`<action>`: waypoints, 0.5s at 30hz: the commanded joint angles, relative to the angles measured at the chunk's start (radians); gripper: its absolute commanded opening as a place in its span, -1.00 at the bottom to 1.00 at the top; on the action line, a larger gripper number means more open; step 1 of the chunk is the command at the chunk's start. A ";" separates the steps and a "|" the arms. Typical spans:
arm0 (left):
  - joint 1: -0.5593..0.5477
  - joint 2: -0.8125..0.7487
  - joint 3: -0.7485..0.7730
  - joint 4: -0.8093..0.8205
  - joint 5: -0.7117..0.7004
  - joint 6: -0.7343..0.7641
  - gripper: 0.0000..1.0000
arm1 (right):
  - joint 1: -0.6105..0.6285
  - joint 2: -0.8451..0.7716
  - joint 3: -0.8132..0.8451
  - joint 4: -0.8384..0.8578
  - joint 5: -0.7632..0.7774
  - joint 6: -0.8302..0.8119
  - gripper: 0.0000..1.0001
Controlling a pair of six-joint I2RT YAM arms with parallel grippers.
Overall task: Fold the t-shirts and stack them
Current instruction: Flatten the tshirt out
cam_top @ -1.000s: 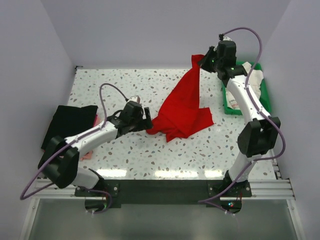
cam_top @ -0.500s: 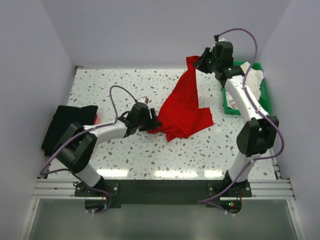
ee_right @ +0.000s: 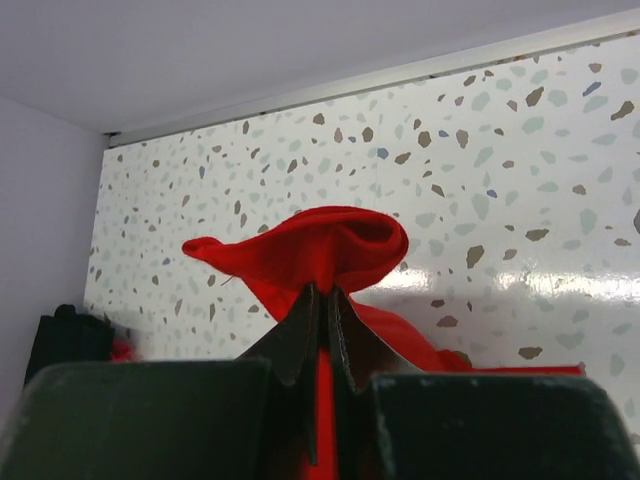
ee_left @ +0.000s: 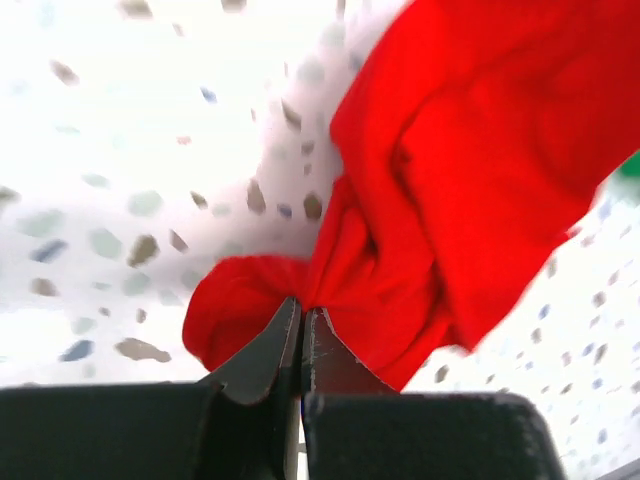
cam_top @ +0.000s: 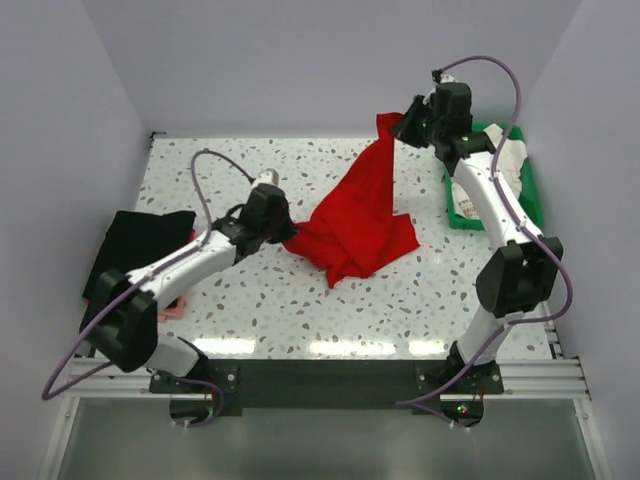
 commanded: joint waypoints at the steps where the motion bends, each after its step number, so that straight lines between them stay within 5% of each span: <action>1: 0.073 -0.200 0.126 -0.154 -0.166 0.001 -1.00 | -0.013 -0.138 0.038 -0.004 0.013 -0.028 -1.00; 15: 0.135 -0.516 0.568 -0.337 -0.442 0.153 -1.00 | -0.018 -0.570 -0.046 0.006 0.034 -0.048 -1.00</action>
